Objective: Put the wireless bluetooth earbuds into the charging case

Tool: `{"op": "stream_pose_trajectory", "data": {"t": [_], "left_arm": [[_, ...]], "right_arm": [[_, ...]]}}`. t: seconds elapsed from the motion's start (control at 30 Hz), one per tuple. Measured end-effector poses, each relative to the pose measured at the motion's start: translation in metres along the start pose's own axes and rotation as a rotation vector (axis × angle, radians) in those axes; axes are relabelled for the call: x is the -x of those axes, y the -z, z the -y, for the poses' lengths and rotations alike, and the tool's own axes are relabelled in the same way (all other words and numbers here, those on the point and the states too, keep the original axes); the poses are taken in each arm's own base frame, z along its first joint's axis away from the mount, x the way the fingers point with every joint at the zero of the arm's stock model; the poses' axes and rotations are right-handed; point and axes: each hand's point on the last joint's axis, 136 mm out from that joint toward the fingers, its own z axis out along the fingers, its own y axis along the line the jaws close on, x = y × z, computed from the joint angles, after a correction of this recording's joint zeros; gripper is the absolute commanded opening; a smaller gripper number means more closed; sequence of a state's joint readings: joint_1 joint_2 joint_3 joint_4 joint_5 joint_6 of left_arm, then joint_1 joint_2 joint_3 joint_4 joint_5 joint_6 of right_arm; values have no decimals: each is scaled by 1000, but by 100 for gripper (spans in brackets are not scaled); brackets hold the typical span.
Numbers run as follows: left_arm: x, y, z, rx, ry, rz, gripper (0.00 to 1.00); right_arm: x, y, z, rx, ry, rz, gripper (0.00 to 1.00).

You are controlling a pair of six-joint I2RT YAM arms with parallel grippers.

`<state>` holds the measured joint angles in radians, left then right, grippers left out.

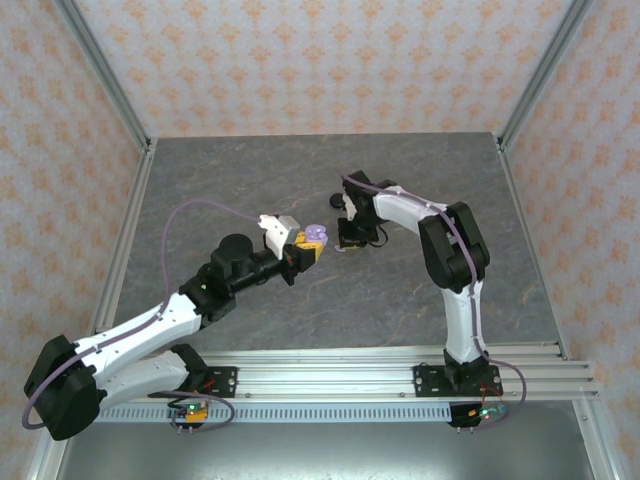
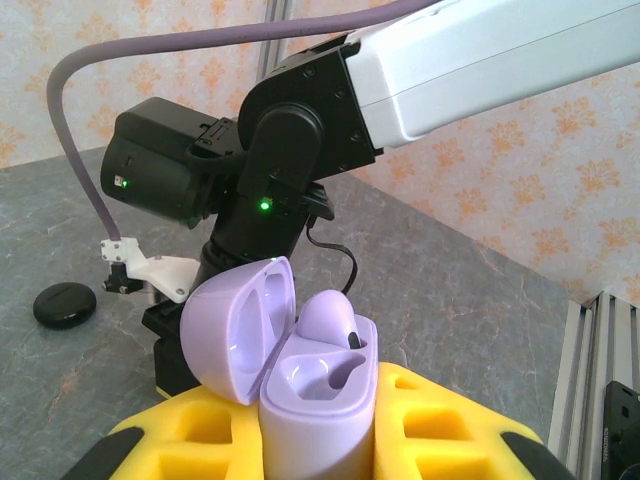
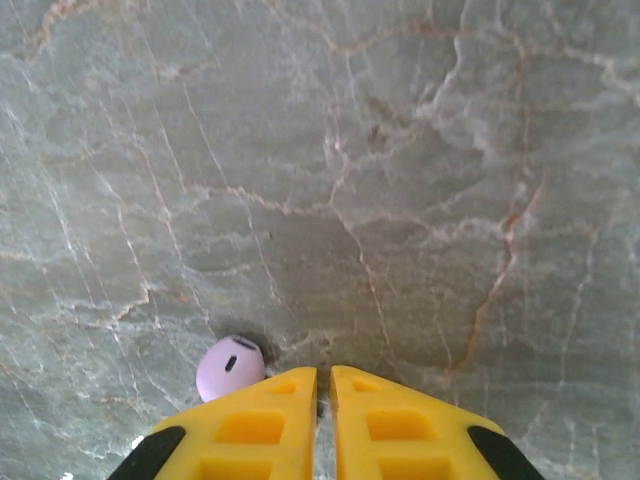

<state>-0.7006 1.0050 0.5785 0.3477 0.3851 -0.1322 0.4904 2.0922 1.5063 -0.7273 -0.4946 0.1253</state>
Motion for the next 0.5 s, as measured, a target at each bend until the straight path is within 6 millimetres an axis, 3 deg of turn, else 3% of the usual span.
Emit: {"op": "stream_pose_trajectory", "data": {"t": [0.5], "left_arm": [[-2,-1,-1,1,1,-5,12]], "right_arm": [[-14,-2,-9,55,28,-31,15]]}}
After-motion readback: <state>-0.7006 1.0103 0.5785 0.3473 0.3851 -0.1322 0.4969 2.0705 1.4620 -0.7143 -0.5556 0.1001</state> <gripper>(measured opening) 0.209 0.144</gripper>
